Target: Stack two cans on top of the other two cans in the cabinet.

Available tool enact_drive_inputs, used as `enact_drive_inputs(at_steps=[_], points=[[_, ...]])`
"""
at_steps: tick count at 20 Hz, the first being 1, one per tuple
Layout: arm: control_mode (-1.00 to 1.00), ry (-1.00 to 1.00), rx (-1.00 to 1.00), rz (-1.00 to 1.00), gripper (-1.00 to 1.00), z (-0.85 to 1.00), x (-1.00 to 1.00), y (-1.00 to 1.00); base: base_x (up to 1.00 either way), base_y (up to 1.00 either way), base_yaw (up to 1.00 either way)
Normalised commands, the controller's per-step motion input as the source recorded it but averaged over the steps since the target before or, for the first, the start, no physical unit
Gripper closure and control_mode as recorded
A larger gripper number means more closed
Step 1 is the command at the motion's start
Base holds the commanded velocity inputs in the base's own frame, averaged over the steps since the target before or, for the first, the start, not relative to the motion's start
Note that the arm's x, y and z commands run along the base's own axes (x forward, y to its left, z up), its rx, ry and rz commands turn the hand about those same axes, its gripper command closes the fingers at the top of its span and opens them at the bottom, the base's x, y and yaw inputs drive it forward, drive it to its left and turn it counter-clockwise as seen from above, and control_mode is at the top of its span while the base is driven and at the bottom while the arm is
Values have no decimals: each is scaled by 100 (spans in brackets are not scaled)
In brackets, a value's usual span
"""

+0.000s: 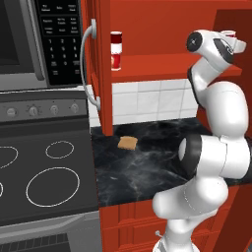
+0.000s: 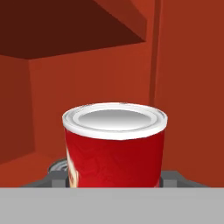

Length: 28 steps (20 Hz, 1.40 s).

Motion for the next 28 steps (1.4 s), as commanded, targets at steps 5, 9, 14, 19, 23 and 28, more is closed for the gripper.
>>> enact_drive_inputs(at_steps=[5,9,14,19,23,28], points=[[-100,5,4,-2,100,1,16,-4,0,0,0],[-100,2,7,0,100,6,8,-6,0,0,0],[-100,0,3,0,100,2,5,-10,0,0,0],[-100,0,0,0,100,0,14,-11,0,0,0],[-100,0,0,0,100,0,21,-2,0,0,0],[-100,0,1,0,100,0,18,-2,0,0,0]])
